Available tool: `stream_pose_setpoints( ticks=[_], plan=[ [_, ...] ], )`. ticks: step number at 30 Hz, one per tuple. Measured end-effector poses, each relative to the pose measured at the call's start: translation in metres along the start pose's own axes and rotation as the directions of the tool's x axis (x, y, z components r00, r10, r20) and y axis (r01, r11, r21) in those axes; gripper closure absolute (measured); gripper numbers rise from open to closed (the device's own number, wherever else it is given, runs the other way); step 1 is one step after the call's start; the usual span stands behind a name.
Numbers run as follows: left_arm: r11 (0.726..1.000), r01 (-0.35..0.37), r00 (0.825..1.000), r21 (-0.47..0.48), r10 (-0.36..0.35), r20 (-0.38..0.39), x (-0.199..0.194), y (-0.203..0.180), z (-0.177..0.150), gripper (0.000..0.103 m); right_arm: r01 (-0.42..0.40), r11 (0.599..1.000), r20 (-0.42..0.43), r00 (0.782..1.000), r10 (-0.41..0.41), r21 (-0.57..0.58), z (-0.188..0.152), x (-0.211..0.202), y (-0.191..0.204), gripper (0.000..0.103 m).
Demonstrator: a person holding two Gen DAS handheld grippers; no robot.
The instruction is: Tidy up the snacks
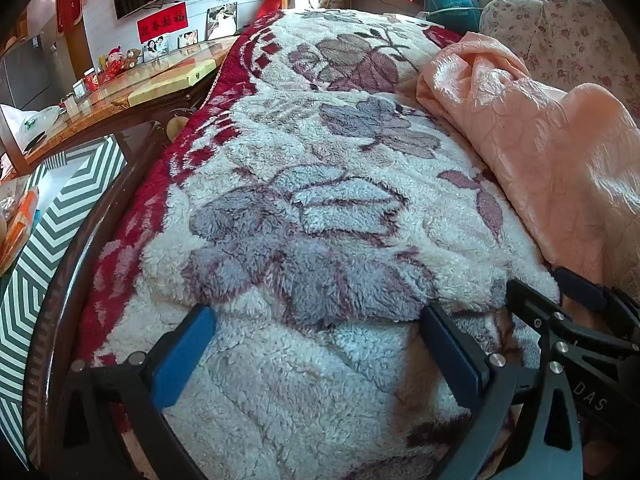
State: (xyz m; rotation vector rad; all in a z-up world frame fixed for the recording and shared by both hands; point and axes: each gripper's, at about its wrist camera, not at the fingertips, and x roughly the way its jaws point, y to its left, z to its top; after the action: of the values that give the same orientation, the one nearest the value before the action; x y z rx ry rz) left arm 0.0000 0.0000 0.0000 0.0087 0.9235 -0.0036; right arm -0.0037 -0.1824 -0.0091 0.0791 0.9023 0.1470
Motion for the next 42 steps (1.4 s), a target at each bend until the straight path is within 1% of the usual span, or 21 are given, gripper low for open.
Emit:
stream_pose_setpoints(
  ticks=[34,41,42],
  plan=[
    [1.0,0.001,1.0,-0.001,-0.001,0.001,0.0008,0.0014,0.0004,0.0,0.0,1.0,-0.003,1.0,0.0,0.002,-0.0011,-0.0018,-0.0016,0.025],
    [1.0,0.002,1.0,-0.002,-0.002,0.0,0.0017,0.0003,0.0007,0.0,0.0,1.0,-0.003,1.0,0.0,0.002,-0.0019,0.0023,-0.0054,0.025],
    [1.0,0.005,1.0,-0.004,-0.005,-0.002,0.0022,0.0,0.0002,0.0,0.001,1.0,-0.003,1.0,-0.001,0.002,0.0007,0.0048,-0.0011,0.025]
  ],
)
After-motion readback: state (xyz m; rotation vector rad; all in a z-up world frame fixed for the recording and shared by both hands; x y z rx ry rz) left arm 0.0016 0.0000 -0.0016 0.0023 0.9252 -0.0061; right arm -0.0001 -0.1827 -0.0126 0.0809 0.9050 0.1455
